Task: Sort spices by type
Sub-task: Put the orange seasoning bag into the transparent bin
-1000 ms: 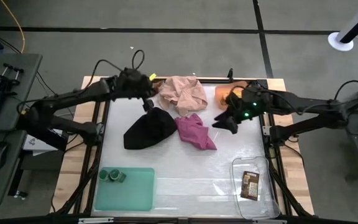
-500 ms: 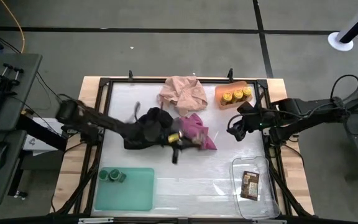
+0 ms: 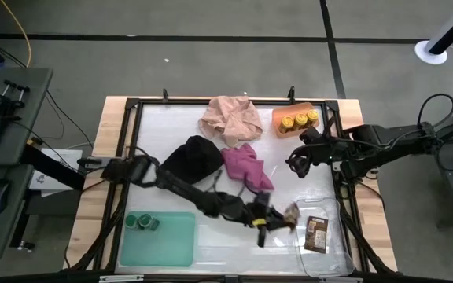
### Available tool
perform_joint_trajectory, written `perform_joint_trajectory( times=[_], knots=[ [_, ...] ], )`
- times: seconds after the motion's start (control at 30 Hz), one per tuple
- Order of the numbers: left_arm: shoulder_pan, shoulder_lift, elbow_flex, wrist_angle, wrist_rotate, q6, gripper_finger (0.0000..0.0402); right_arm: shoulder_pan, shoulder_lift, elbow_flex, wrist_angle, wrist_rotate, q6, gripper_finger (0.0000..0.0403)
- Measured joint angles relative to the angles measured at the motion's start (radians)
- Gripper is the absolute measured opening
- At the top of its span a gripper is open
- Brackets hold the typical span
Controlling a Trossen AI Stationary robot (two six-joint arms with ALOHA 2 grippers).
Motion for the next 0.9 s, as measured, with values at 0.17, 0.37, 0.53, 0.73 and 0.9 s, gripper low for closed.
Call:
perform_joint_trajectory(
  times=[0.17,0.37,0.53,0.73,0.9],
  knots=[
    [-0.002,0.142,0.235,-0.092,0.056,-0.023,0.0,0.04,-0.012,0.0,-0.022,-0.242,0.016,0.0248],
    [0.012,0.216,0.36,-0.223,0.072,-0.017,0.0,0.266,-0.028,0.0,-0.06,-0.311,0.192,0.022],
    [0.034,0.227,0.361,-0.314,0.071,-0.017,0.0,0.513,-0.024,0.0,-0.097,-0.253,0.437,0.0146],
    [0.056,0.227,0.361,-0.377,0.084,-0.022,0.0,0.773,0.033,0.0,-0.089,-0.105,0.696,0.0015],
    [0.071,0.225,0.362,-0.384,0.112,-0.05,0.0,0.818,0.131,0.0,-0.052,-0.047,0.75,0.0007]
  ],
)
